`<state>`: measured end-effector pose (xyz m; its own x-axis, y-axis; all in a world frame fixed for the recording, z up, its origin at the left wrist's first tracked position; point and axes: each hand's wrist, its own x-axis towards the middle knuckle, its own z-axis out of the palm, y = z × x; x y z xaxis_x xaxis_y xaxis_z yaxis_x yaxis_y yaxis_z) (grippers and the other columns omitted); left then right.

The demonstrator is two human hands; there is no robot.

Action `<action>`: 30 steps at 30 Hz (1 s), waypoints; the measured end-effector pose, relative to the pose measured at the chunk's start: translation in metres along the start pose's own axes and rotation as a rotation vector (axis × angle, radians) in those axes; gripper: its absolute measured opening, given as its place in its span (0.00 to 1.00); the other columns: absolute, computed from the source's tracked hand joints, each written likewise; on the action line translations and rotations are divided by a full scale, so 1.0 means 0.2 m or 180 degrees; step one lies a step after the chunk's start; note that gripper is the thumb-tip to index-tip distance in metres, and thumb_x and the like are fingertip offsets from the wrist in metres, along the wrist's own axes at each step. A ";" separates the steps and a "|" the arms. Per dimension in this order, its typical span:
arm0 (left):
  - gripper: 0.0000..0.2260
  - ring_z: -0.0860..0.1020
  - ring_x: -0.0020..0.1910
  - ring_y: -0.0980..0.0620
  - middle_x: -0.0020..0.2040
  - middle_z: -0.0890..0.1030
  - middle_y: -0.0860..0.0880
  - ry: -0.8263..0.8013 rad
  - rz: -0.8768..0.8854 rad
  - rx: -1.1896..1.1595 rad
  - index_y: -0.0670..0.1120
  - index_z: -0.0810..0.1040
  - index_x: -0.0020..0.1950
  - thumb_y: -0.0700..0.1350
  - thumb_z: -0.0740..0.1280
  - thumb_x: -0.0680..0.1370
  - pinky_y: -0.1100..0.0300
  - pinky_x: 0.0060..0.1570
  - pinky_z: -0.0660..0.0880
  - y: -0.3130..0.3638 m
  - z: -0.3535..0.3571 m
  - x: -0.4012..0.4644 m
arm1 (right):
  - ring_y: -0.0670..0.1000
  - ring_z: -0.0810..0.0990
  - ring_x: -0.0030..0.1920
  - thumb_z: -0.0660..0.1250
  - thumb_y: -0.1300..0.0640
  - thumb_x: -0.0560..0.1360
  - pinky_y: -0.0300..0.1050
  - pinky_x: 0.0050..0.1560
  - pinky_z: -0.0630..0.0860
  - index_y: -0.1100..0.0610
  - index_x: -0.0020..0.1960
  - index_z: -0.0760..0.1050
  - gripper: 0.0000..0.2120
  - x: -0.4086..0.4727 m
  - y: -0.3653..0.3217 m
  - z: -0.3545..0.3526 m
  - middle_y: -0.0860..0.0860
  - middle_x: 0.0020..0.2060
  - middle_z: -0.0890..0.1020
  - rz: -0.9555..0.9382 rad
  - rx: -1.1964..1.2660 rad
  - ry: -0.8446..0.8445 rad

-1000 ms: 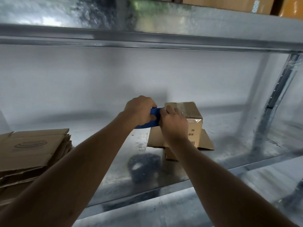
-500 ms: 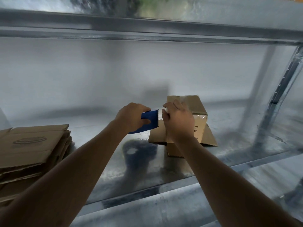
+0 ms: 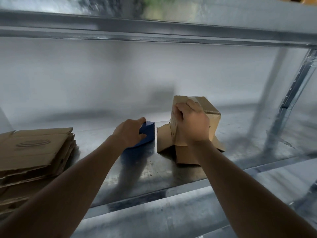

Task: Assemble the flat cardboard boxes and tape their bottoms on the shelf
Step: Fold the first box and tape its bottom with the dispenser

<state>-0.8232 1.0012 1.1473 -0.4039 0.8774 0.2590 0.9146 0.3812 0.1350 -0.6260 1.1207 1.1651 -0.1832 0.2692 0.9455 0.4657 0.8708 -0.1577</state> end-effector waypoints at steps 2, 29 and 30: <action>0.17 0.77 0.43 0.44 0.43 0.76 0.49 -0.0075 -0.0015 -0.0009 0.52 0.69 0.66 0.50 0.69 0.80 0.54 0.42 0.74 0.01 0.02 0.00 | 0.57 0.80 0.38 0.75 0.63 0.74 0.41 0.27 0.71 0.56 0.43 0.83 0.03 0.01 0.02 -0.04 0.51 0.40 0.80 0.0000 0.0041 -0.0009; 0.15 0.80 0.61 0.47 0.68 0.79 0.47 0.1476 0.0985 -0.0422 0.45 0.80 0.70 0.40 0.63 0.84 0.52 0.60 0.79 0.77 -0.10 -0.06 | 0.56 0.81 0.63 0.66 0.64 0.81 0.56 0.54 0.84 0.54 0.68 0.81 0.17 -0.01 0.53 -0.27 0.51 0.64 0.83 -0.0704 0.1177 -0.1208; 0.15 0.80 0.61 0.48 0.67 0.80 0.47 0.1463 0.1073 -0.0407 0.45 0.81 0.69 0.38 0.65 0.83 0.53 0.60 0.79 0.77 -0.10 -0.05 | 0.56 0.82 0.61 0.67 0.64 0.81 0.55 0.53 0.84 0.53 0.67 0.81 0.16 0.00 0.53 -0.27 0.51 0.62 0.84 -0.0713 0.1174 -0.1200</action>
<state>-0.6796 1.0456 1.1846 -0.0843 0.7168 0.6922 0.9960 0.0397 0.0802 -0.5290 1.1902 1.1637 -0.5703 0.1309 0.8110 0.0594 0.9912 -0.1182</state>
